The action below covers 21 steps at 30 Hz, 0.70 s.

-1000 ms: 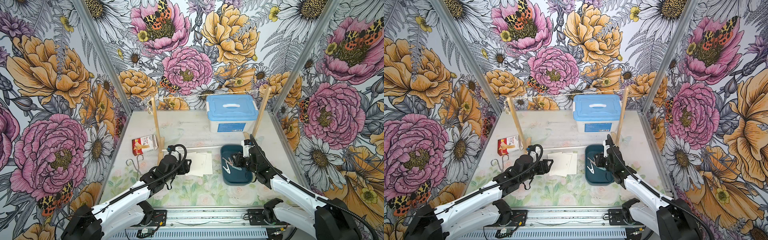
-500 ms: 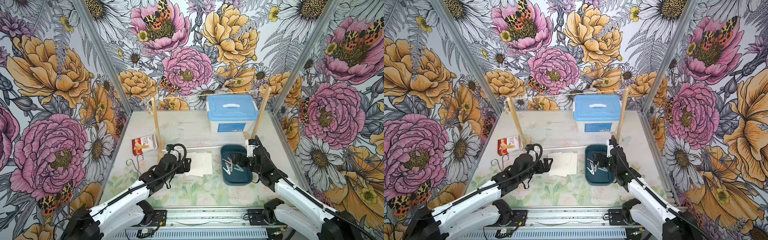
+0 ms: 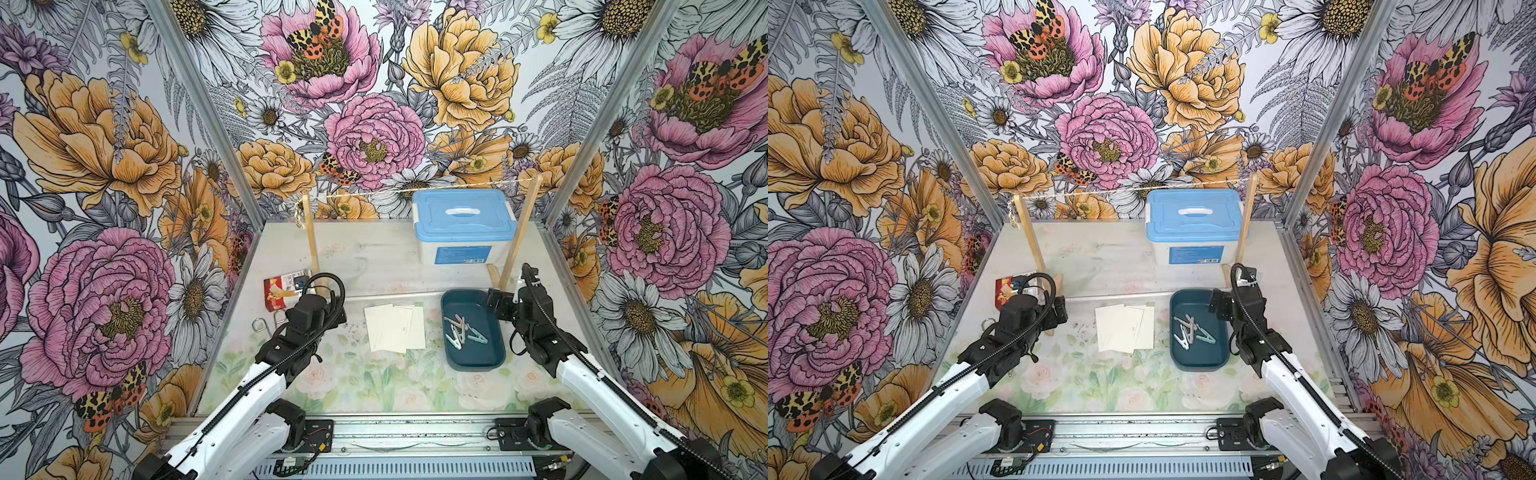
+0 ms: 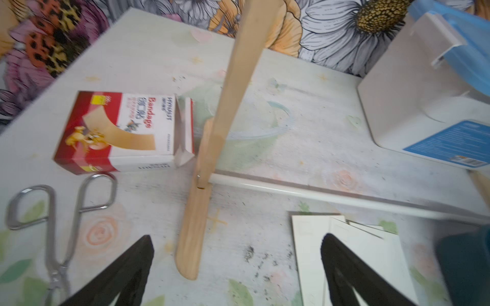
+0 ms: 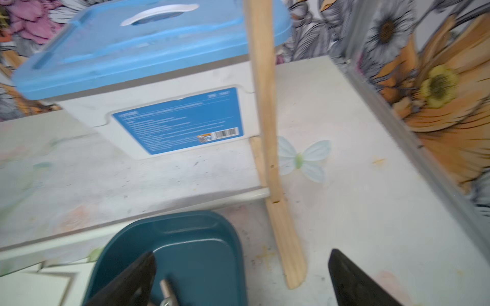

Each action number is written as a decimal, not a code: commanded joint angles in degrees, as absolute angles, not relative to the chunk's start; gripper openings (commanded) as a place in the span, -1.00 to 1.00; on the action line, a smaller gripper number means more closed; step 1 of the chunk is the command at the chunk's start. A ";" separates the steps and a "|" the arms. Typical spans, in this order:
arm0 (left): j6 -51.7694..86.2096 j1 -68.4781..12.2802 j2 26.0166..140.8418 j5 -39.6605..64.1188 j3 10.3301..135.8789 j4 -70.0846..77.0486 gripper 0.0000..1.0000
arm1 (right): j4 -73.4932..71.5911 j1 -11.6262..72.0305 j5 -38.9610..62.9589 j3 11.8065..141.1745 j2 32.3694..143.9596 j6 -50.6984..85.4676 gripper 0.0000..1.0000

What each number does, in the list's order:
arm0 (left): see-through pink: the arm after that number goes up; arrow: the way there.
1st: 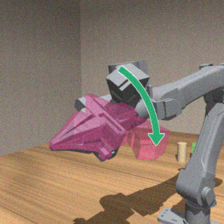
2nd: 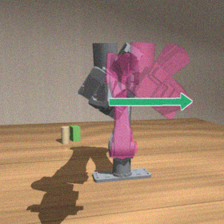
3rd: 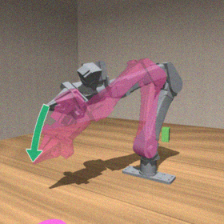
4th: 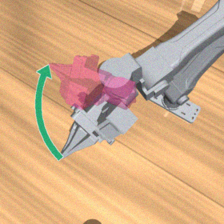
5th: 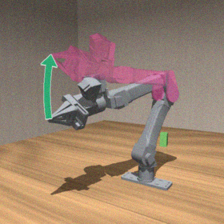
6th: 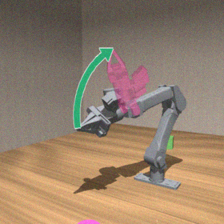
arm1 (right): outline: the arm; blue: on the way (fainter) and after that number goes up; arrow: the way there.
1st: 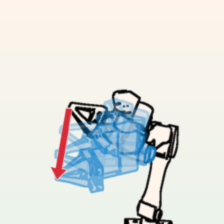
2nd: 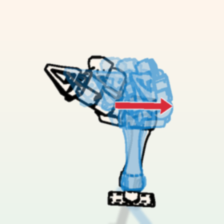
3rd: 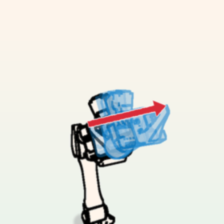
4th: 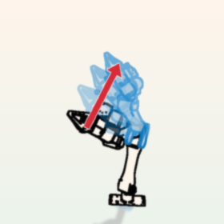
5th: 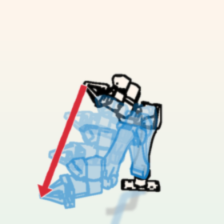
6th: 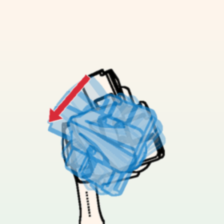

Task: Remove the postcards from the strings
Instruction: Place the clamp in the storage box, then reset both arms

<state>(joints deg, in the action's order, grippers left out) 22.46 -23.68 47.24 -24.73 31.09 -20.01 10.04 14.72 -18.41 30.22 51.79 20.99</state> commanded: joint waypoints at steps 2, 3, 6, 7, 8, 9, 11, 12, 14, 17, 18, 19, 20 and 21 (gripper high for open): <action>11.98 -21.29 49.10 -34.12 29.45 -10.38 0.97 | 5.80 12.52 -31.43 29.94 53.69 16.39 0.99; 10.49 -20.37 49.67 -34.33 28.60 -7.35 0.98 | 4.05 12.11 -32.83 29.40 54.37 15.72 0.99; 8.06 -15.73 53.77 -33.26 25.96 4.12 0.98 | -8.01 11.73 -37.16 25.00 57.44 11.01 0.99; 7.20 -13.56 56.12 -31.92 25.84 7.21 0.97 | -12.15 11.32 -38.22 23.64 58.69 10.19 0.99; 5.74 -12.17 58.93 -32.03 25.72 10.53 0.98 | -15.96 10.81 -38.64 22.75 60.04 9.39 0.99; 4.80 -11.34 61.56 -32.41 25.80 13.10 0.98 | -18.55 10.39 -38.76 22.15 61.09 8.65 0.99; 3.44 -8.84 66.19 -31.77 24.92 20.06 0.98 | -26.16 9.10 -38.50 20.37 64.02 7.09 0.99; 2.47 -8.24 67.98 -31.64 23.68 24.48 0.98 | -30.16 8.53 -38.35 19.26 65.50 6.57 0.99; 1.62 -7.16 72.34 -31.37 20.83 35.80 0.98 | -38.72 7.59 -36.58 17.43 69.23 5.22 0.99; -0.37 -6.72 77.47 -29.44 19.68 46.66 0.97 | -48.43 7.23 -33.47 15.52 73.93 3.21 0.99; -0.92 -6.41 79.34 -28.03 19.20 50.30 0.97 | -50.80 6.89 -31.90 14.94 74.56 3.29 0.99; -1.00 -6.12 82.02 -27.37 18.91 53.30 0.98 | -53.88 6.39 -29.87 14.19 75.59 3.34 0.99; -1.07 -5.99 84.51 -26.80 18.49 56.92 0.98 | -55.68 5.97 -28.24 13.94 76.79 3.50 0.99; -2.44 -5.82 85.80 -23.95 18.20 59.27 0.98 | -57.75 5.42 -25.97 13.67 78.90 3.77 0.99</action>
